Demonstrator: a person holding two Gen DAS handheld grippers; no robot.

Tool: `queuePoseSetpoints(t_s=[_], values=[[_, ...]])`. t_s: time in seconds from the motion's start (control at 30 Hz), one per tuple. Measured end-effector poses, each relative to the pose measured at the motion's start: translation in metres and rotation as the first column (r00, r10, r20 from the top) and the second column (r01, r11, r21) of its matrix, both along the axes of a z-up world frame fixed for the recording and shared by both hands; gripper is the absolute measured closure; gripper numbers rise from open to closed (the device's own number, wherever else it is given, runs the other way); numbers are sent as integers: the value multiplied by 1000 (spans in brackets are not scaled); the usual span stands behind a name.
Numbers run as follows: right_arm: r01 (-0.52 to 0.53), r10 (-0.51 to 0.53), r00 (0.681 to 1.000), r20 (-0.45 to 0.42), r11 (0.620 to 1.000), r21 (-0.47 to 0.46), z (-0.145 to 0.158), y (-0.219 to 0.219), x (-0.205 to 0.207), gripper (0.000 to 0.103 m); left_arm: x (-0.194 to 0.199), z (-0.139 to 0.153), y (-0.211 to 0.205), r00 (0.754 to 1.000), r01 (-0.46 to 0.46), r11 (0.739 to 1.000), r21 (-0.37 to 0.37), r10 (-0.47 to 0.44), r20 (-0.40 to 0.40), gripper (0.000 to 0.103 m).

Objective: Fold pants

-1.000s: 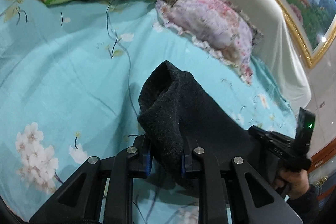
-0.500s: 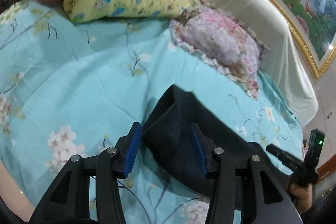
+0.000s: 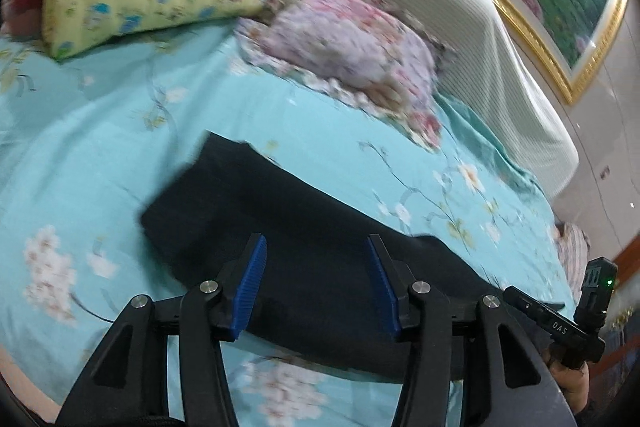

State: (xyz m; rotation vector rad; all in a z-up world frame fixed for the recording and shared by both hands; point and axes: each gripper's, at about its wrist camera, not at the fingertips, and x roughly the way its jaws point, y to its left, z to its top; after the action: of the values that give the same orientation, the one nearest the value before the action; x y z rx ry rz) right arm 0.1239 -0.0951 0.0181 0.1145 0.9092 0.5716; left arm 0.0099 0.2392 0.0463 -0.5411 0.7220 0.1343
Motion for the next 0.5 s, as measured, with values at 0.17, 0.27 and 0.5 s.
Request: queuePoseSetpoints(t_s=[0.17,0.27,0.5], values=[[60,-59,998,-15,998,20,-3,-32,-16,60,18,-3,-38,995,98,995,13,-97,-20,49],[99,-99,995,-23,995,29,-6,-52,-26,60,26,-4,-61,989,147,989,28,-146,-31,45],[179,-176,983,-46,982,60,-11,-91,-43,60,42,-10,-98,974,222,975,31,-220,-58,45]])
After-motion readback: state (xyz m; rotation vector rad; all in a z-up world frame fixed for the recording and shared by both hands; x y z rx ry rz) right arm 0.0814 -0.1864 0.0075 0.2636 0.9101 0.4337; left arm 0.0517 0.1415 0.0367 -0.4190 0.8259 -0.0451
